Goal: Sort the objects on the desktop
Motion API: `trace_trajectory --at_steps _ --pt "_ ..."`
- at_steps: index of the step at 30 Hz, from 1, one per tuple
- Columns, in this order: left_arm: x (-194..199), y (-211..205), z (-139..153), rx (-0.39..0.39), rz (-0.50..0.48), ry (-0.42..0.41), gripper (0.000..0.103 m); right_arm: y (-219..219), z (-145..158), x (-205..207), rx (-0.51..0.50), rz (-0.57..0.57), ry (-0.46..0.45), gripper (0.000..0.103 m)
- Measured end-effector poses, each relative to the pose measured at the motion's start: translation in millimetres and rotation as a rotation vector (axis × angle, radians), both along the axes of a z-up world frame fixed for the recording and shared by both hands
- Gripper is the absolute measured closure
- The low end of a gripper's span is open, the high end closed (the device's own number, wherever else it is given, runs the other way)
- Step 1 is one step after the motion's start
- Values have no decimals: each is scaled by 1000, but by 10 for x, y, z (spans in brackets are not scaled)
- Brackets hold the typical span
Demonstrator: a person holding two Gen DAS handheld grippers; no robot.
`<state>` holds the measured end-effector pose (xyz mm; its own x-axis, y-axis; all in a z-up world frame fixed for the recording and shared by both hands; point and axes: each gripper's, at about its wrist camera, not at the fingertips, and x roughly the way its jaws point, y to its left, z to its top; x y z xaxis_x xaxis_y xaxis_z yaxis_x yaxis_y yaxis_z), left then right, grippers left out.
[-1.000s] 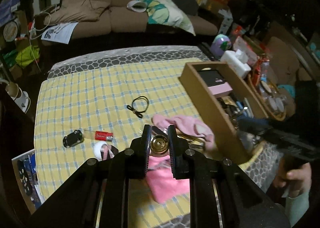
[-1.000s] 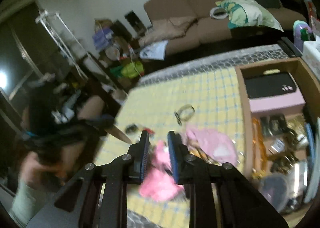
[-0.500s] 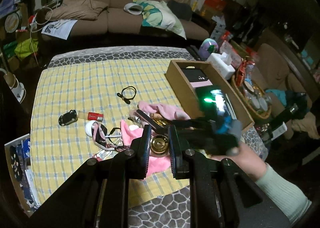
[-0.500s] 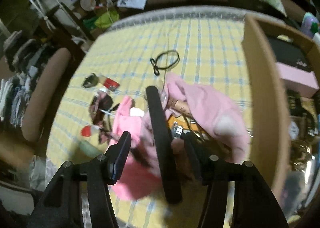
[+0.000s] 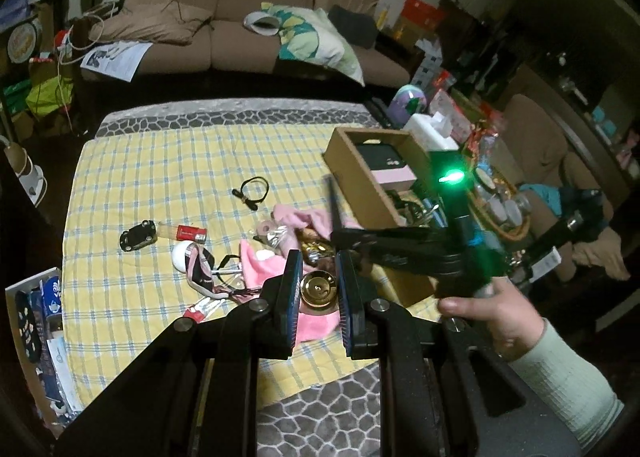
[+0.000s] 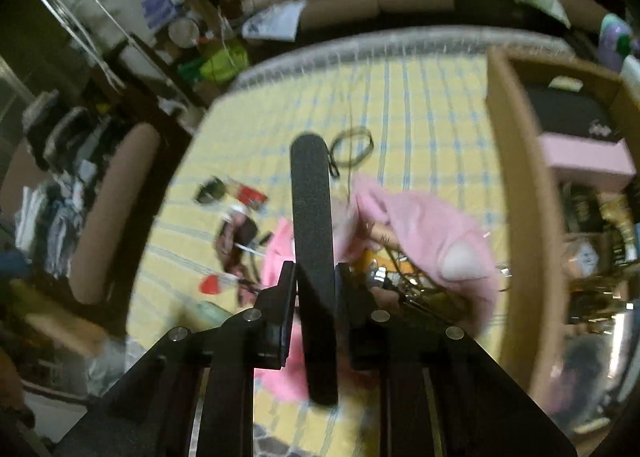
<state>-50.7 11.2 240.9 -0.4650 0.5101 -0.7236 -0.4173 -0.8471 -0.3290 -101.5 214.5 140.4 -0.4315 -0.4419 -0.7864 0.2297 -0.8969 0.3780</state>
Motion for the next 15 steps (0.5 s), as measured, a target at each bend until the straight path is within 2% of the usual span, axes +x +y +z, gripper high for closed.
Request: trace_trajectory --at_steps 3,4,9,12,15 --pt "94 101 127 5 -12 9 87 155 387 208 -11 -13 64 86" --pt "123 152 167 5 -16 13 87 218 515 280 -9 -17 85 92" --pt "251 547 370 15 -44 26 87 687 1084 632 -15 -66 182 93" --pt "317 882 445 -1 -75 36 87 1022 1293 813 0 -89 211 93" --pt "353 1154 442 -6 -91 32 87 1349 1337 947 6 -109 187 89"
